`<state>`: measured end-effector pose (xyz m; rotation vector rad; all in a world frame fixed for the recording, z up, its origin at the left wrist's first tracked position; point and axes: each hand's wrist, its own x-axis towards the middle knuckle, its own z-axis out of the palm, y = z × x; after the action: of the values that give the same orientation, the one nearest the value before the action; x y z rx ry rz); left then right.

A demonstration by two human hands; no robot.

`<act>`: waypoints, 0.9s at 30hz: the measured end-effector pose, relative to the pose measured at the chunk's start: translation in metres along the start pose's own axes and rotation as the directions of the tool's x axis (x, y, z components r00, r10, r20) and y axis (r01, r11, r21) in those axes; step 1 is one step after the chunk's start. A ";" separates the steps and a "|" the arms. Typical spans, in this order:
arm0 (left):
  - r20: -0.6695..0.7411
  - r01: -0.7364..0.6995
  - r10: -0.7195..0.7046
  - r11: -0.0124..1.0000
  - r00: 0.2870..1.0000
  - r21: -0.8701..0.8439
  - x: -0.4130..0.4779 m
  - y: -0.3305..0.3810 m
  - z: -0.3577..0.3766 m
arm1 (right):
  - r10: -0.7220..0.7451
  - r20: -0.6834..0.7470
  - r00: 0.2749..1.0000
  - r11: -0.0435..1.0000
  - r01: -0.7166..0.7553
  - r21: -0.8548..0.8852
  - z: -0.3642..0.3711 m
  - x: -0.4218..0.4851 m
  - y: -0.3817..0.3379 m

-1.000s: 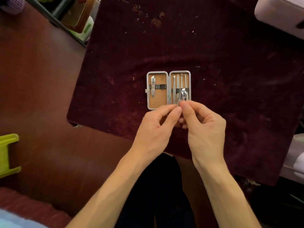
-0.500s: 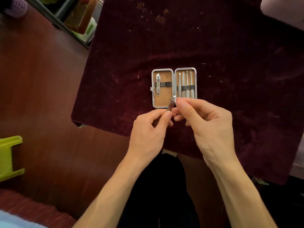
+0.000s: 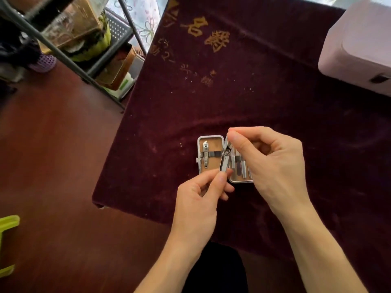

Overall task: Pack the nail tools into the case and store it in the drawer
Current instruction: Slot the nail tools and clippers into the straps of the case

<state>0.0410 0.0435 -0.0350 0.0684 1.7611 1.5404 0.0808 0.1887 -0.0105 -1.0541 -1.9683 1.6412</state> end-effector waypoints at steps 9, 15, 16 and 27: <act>0.013 -0.165 0.168 0.950 0.986 0.265 0.004 0.000 -0.001 | 0.008 0.158 0.987 0.997 0.003 -0.071 0.002 0.015 0.010; -0.009 -0.328 0.487 0.602 0.873 0.728 0.026 -0.016 -0.021 | -0.045 0.061 0.997 0.990 0.052 -0.129 0.006 0.027 0.023; 0.028 -0.337 0.498 0.543 0.867 0.770 0.030 -0.020 -0.023 | -0.055 0.057 0.997 0.989 0.062 -0.135 0.007 0.030 0.025; 0.242 -0.366 0.520 0.148 0.819 0.919 0.047 -0.053 -0.029 | -0.119 0.105 0.987 0.969 0.139 -0.203 0.015 0.066 0.031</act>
<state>0.0145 0.0297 -0.1052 1.2470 2.7155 0.5151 0.0370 0.2288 -0.0551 -0.9139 -2.2600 1.4616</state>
